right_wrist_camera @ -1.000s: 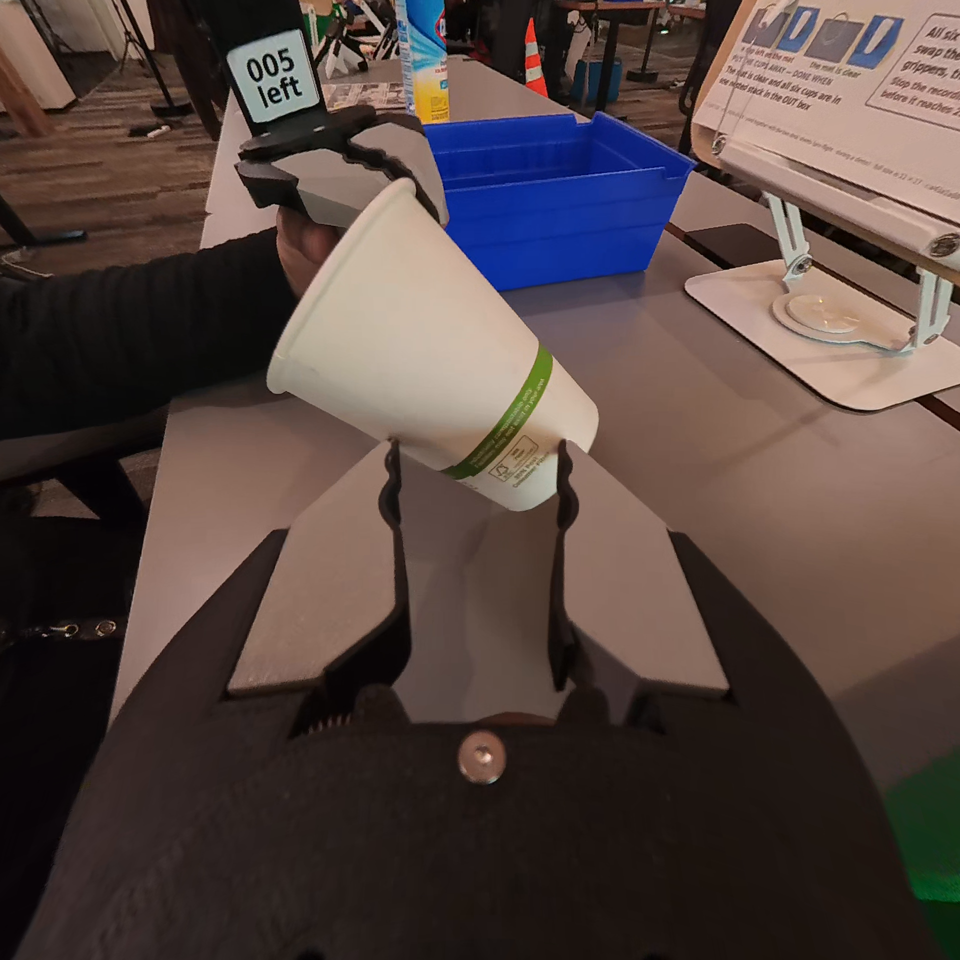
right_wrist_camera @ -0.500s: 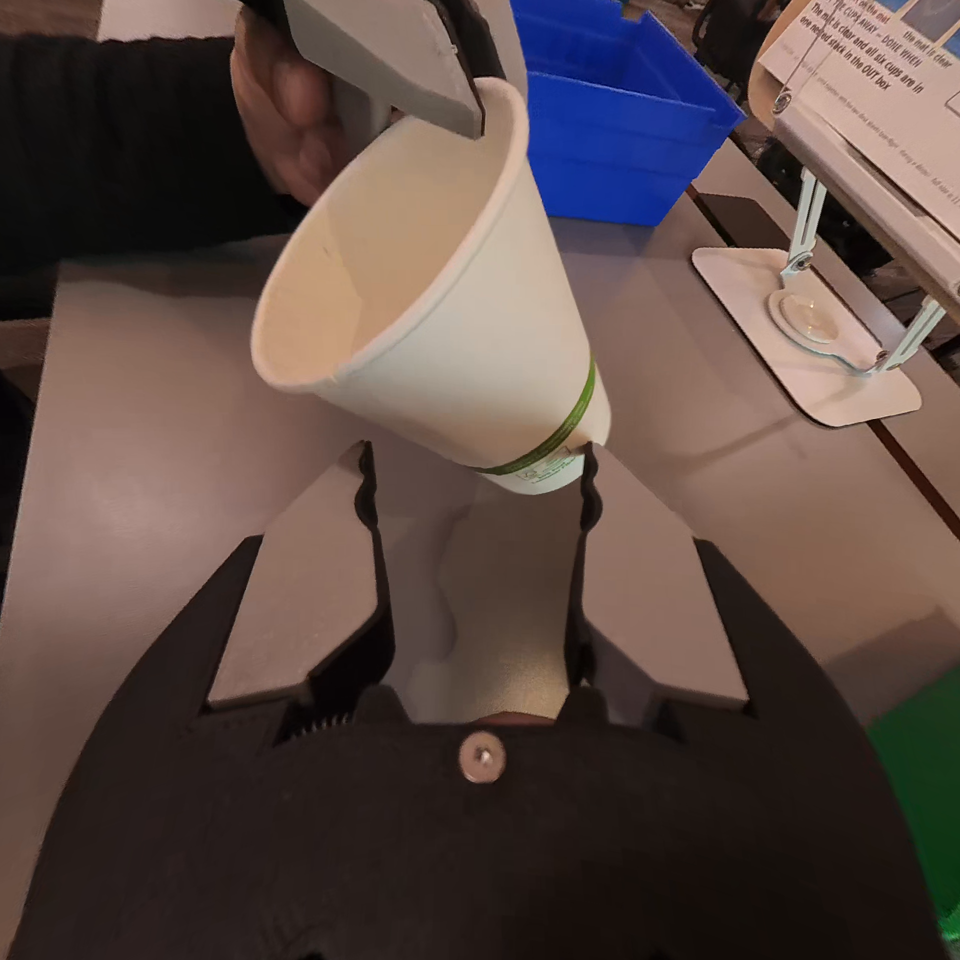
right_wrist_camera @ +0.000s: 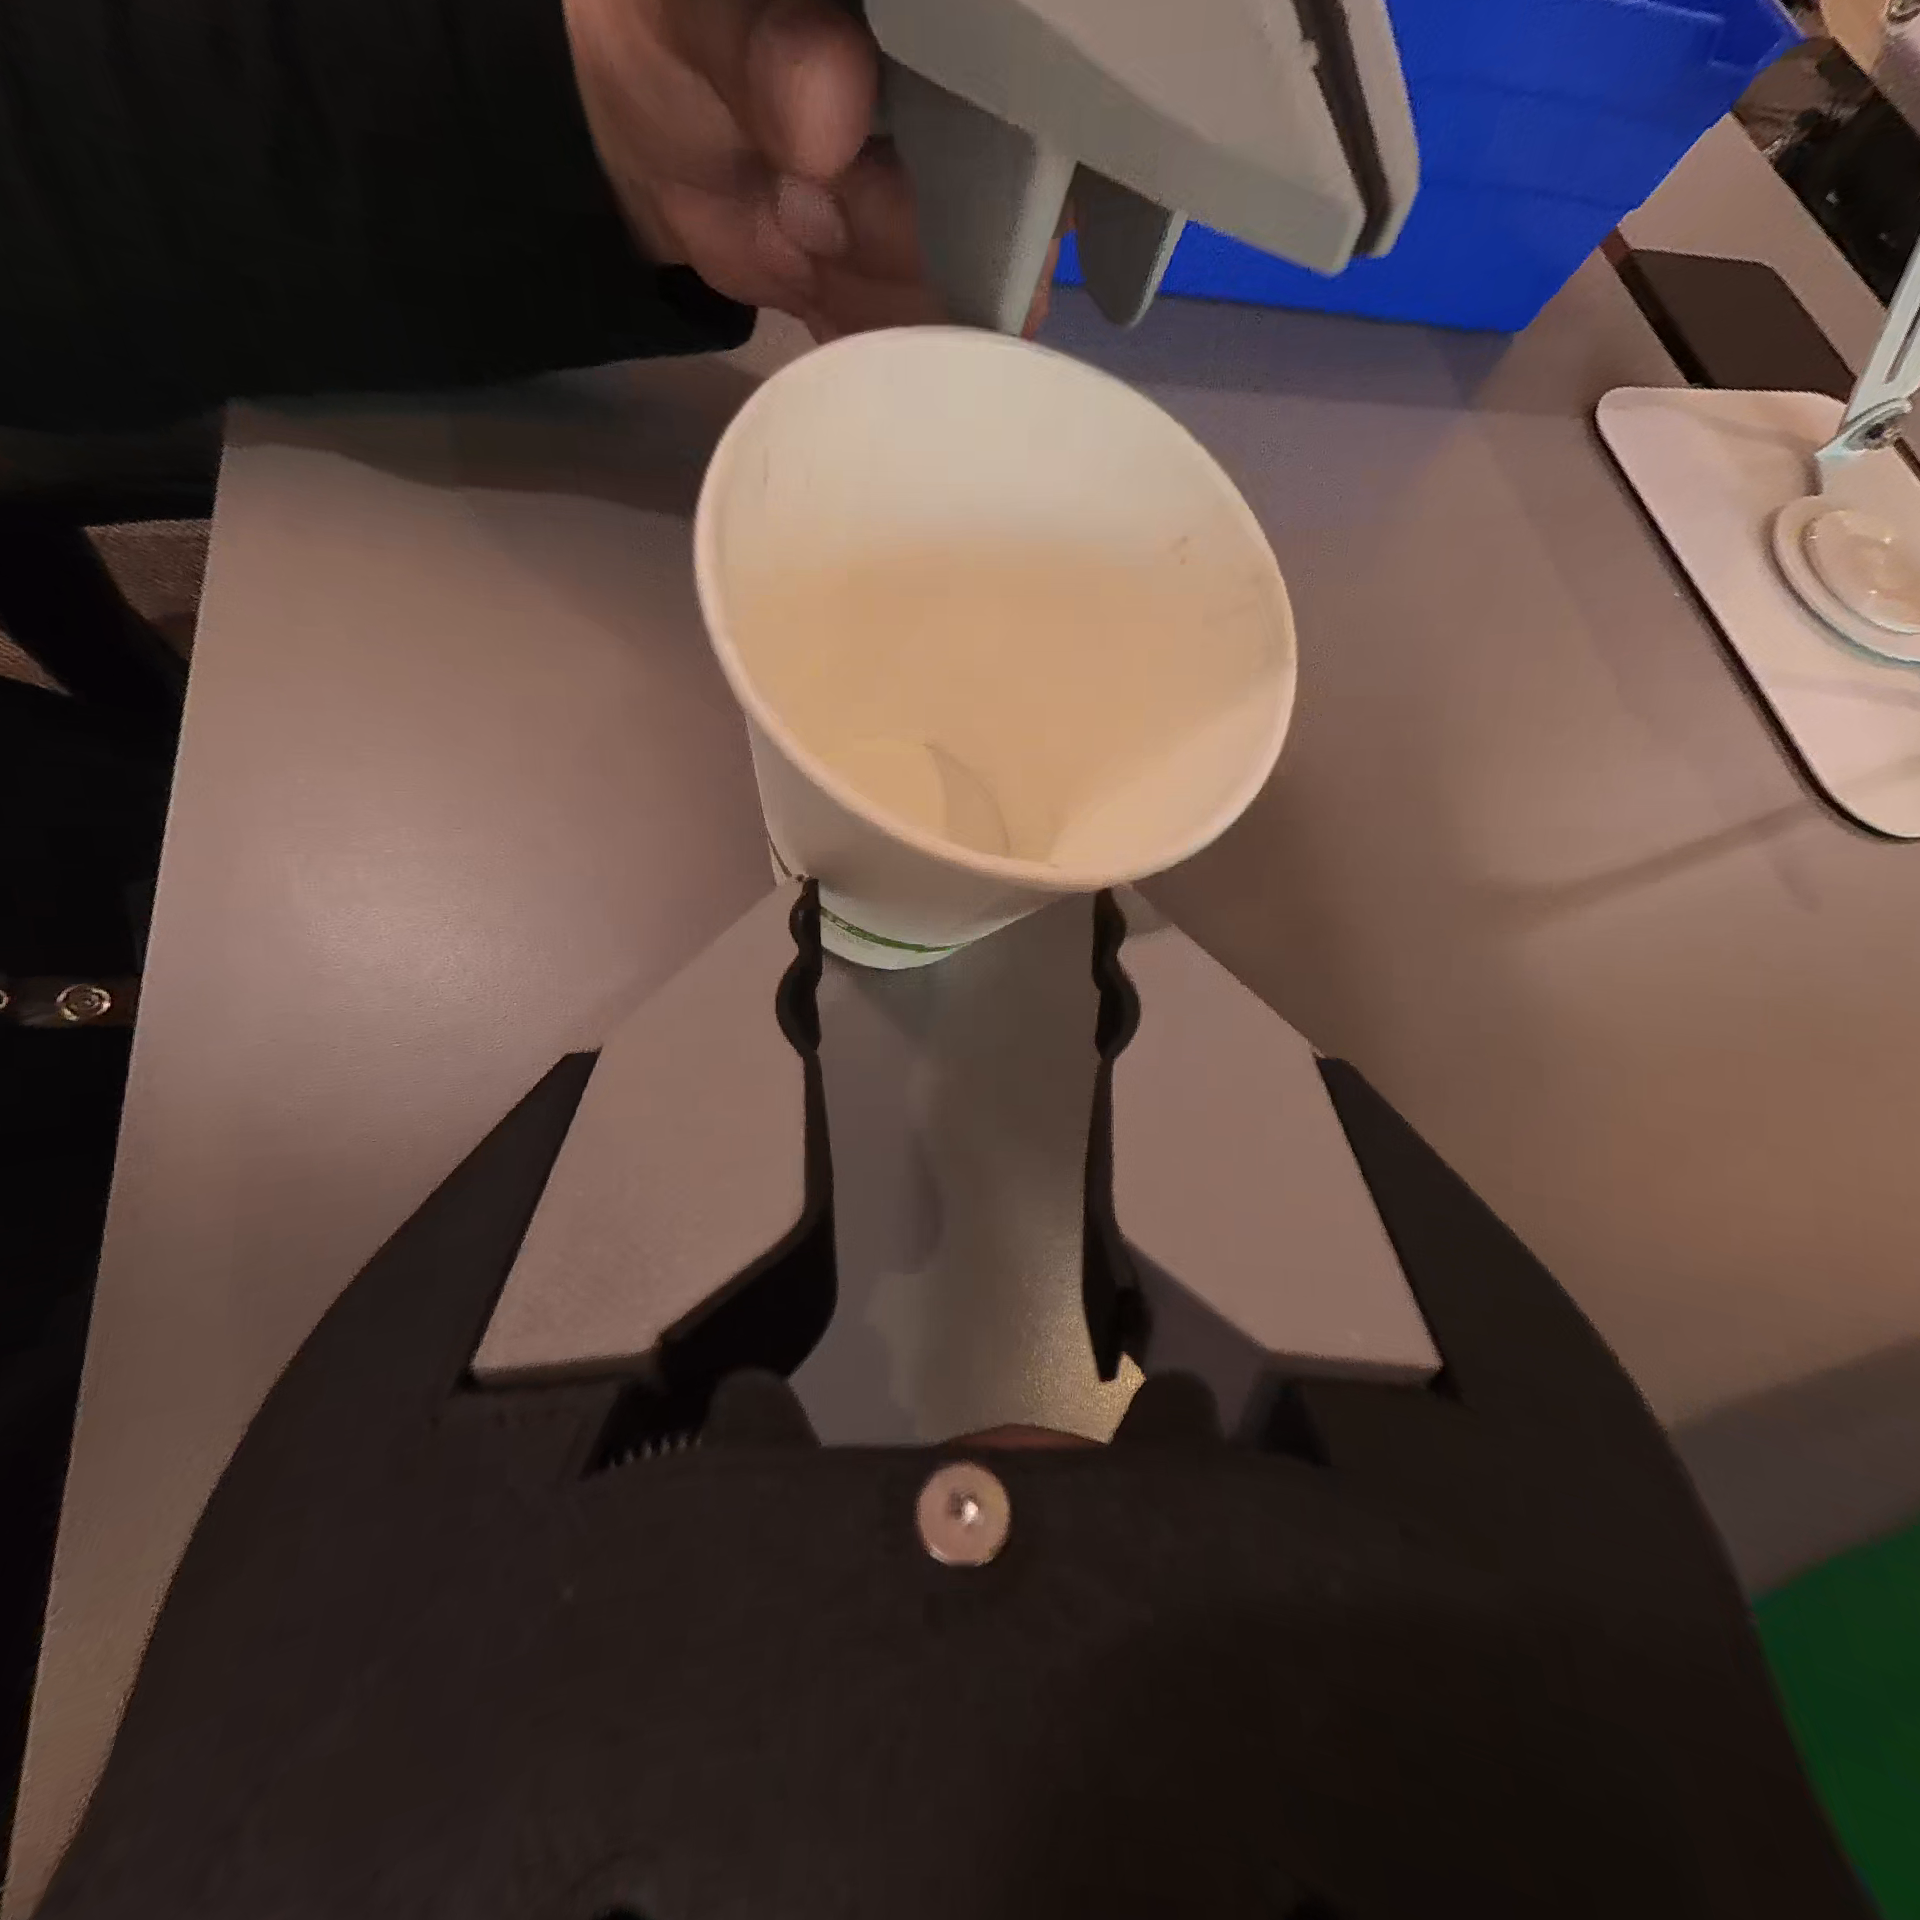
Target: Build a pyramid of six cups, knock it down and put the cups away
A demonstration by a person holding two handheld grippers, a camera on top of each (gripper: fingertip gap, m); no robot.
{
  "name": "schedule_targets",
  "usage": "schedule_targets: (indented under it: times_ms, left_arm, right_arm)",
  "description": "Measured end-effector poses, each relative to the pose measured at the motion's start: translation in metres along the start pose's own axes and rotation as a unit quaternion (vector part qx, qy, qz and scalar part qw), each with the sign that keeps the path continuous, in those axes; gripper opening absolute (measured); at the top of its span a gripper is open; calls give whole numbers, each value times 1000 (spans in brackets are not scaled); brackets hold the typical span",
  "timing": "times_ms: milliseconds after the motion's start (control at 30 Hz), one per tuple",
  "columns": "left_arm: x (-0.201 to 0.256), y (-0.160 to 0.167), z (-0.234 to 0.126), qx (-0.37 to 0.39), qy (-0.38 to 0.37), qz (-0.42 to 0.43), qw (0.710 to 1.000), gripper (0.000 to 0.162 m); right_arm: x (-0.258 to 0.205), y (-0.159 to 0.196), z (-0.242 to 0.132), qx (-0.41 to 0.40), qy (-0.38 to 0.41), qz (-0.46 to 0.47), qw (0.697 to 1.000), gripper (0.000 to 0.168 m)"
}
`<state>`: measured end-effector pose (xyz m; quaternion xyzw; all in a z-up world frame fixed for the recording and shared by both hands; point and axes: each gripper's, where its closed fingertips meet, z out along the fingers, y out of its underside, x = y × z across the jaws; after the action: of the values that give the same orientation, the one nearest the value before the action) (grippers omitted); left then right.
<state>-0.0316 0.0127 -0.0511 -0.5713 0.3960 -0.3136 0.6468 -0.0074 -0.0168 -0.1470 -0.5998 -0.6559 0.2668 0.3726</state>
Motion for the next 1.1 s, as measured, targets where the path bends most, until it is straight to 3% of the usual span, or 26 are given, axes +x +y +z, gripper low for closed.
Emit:
schedule_targets:
  times_ms: [500,700,800,933,967,1033,1100]
  left_arm:
    - [-8,6,-1,-15,-24,19,999,0]
    - [-38,18,-4,-45,-93,-11,995,0]
    - [-58,33,-7,-78,-137,-28,987,0]
    - [-71,48,-11,-106,-165,-51,979,0]
    - [-73,49,-11,-108,-168,-56,978,0]
    - [-74,51,-12,-111,-171,-60,977,0]
    - [-75,53,-12,-115,-173,-60,976,0]
  right_arm:
    - [14,-5,-23,37,9,10,999,53]
    - [20,-42,-62,164,14,19,986,58]
    - [3,-67,-73,236,-12,-3,972,60]
    - [-12,-58,-45,171,4,-63,983,60]
    - [-12,-52,-37,147,17,-75,986,55]
    - [-13,-40,-25,100,23,-97,990,21]
    - [-16,-38,-24,92,21,-114,989,6]
